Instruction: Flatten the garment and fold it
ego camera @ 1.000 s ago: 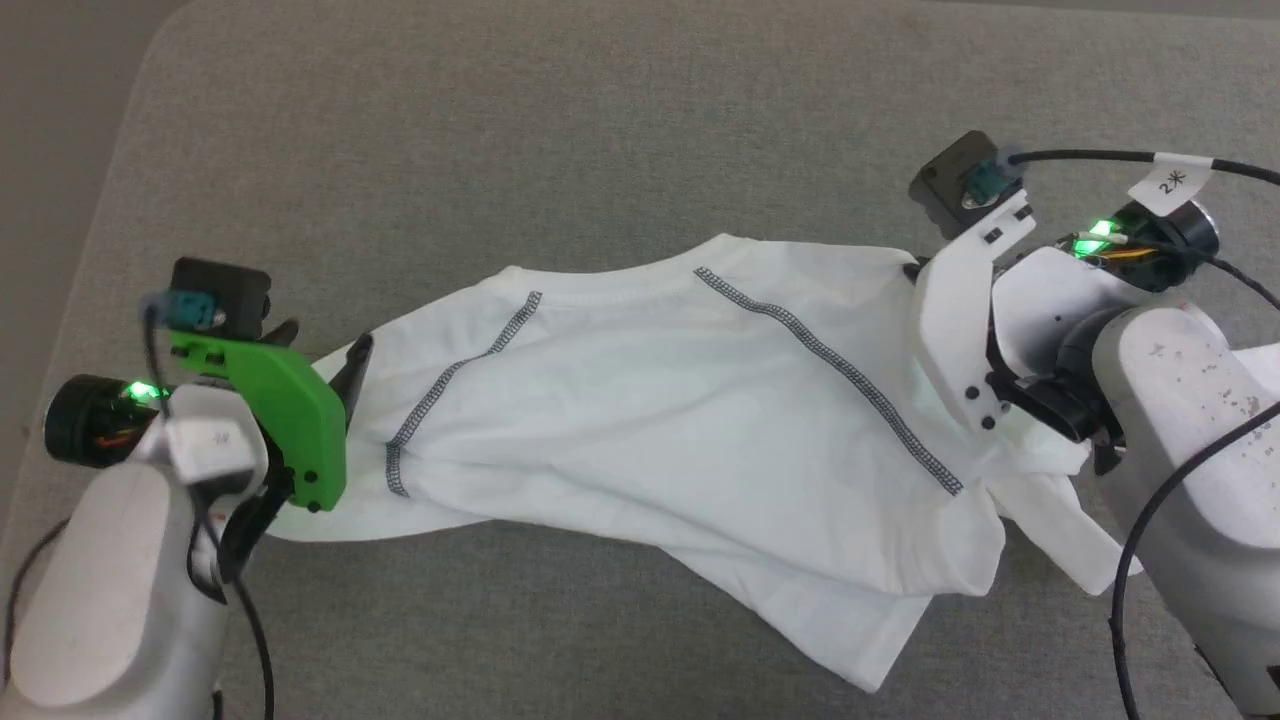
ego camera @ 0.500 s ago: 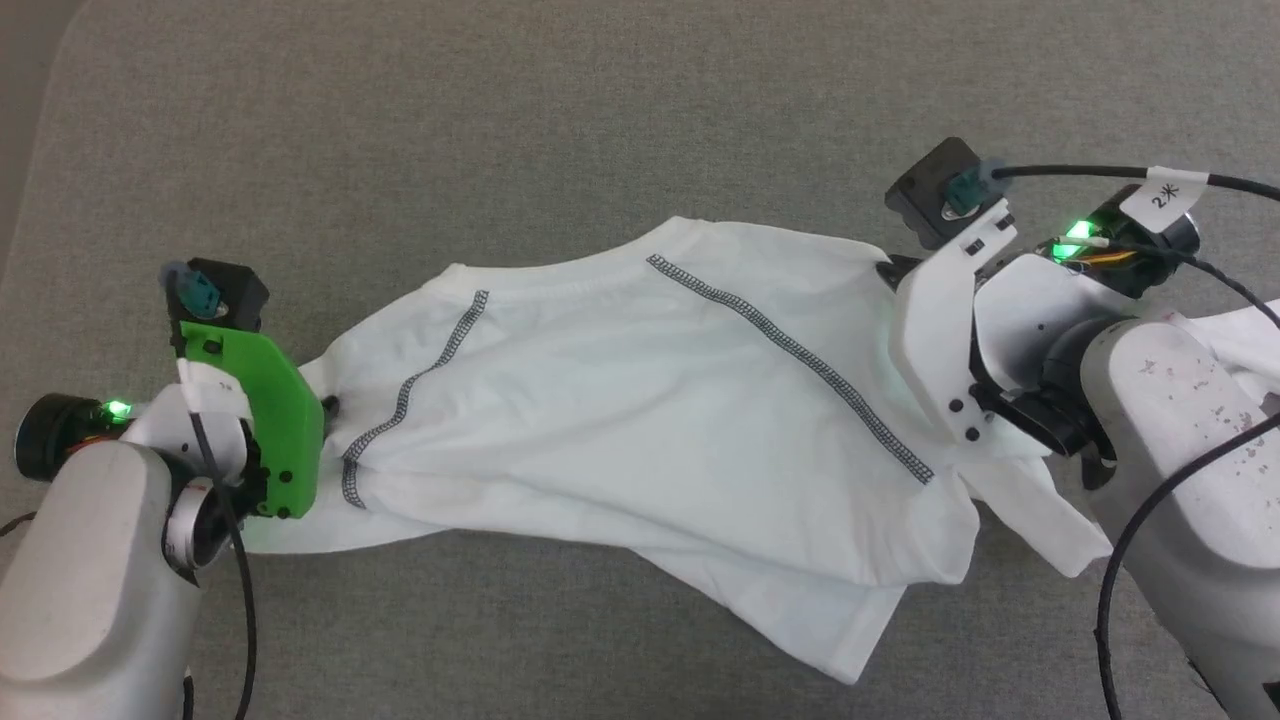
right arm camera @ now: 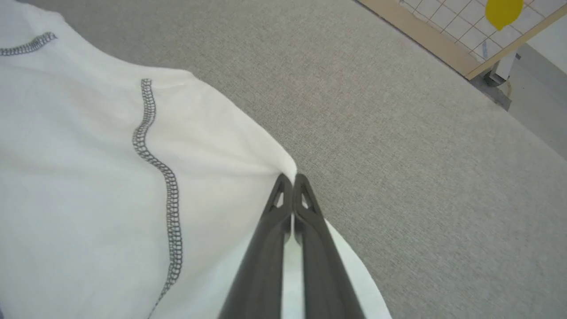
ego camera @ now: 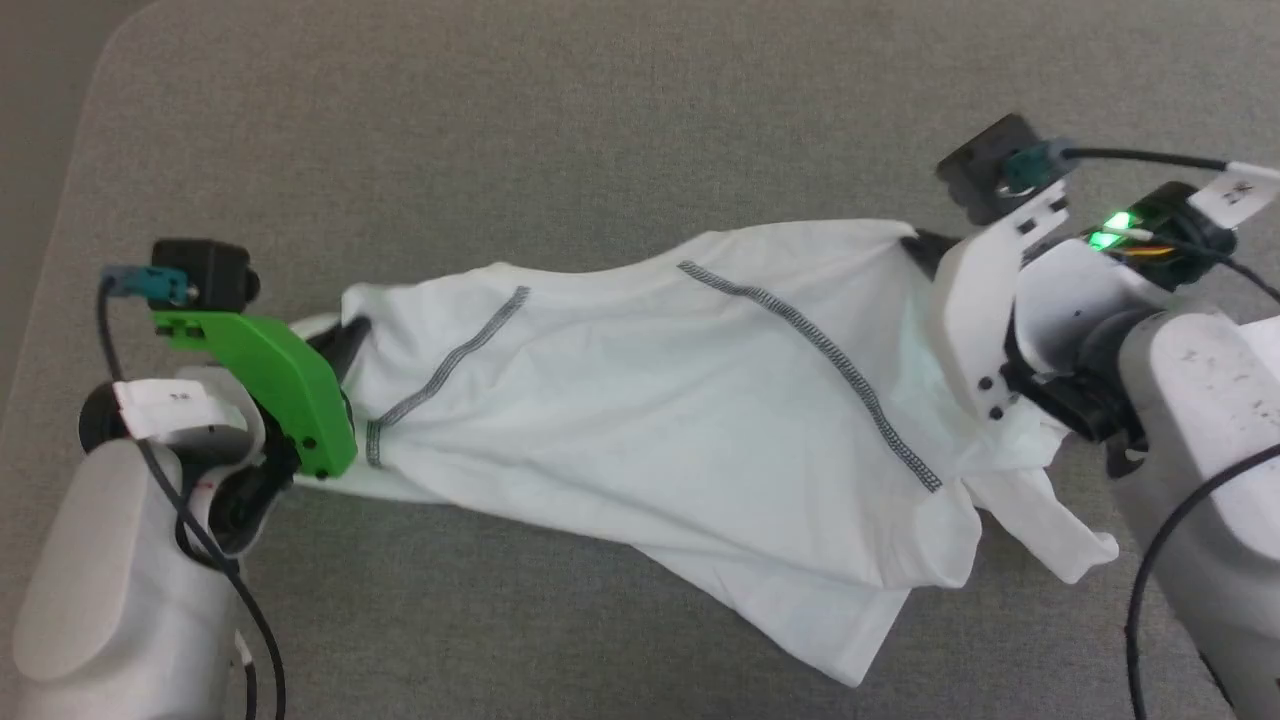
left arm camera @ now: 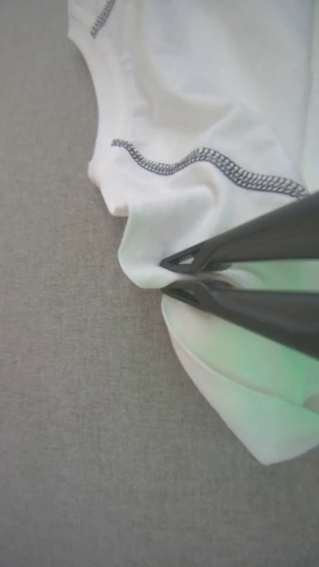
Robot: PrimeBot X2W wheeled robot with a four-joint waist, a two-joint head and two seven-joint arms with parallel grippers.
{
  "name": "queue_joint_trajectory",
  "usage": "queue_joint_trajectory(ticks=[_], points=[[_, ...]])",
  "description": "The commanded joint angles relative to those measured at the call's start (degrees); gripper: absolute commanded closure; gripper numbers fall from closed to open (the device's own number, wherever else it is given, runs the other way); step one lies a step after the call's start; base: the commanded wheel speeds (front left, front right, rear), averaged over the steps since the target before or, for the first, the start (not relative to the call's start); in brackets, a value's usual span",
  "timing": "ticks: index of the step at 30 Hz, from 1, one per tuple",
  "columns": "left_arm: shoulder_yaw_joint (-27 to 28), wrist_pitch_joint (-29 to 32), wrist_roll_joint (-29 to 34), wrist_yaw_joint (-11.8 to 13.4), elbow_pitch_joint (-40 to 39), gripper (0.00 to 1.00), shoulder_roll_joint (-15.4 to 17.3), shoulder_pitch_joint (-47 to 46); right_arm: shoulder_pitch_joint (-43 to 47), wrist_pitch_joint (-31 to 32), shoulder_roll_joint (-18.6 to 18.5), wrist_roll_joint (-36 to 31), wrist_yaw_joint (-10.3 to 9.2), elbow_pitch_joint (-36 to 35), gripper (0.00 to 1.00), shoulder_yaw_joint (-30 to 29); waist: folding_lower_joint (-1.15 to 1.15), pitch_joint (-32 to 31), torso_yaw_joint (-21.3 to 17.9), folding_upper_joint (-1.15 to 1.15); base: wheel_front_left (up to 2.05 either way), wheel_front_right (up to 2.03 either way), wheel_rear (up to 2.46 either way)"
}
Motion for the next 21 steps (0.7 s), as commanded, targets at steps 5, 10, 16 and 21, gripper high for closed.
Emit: queue_joint_trajectory(ticks=[5,10,16,21], points=[[2.1,-3.1,-0.7,0.1,-3.2,1.0,-0.2,-6.3,-3.6,-1.5,-1.3,-0.6,-0.09,-0.5,1.0,-5.3,0.0,-3.7,-0.3,0.0,0.0,0.0,0.0],[1.5,-3.4,1.8,0.8,-2.8,1.0,0.6,-16.3,-11.7,-1.2,-4.3,-1.5,-0.09,-0.1,1.0,-5.7,0.0,-5.1,-1.3,0.0,0.0,0.0,0.0],[0.7,-5.0,5.0,1.9,2.3,1.0,0.4,-31.9,-26.1,0.8,-5.4,-0.6,-0.09,4.8,1.0,-3.0,0.0,-4.0,-3.4,0.0,0.0,0.0,0.0],[-1.0,-7.9,8.5,2.2,7.3,1.0,0.0,-44.4,-37.5,-0.3,-1.8,0.0,-0.09,12.1,1.0,-4.4,0.0,-2.1,-5.2,0.0,0.0,0.0,0.0]])
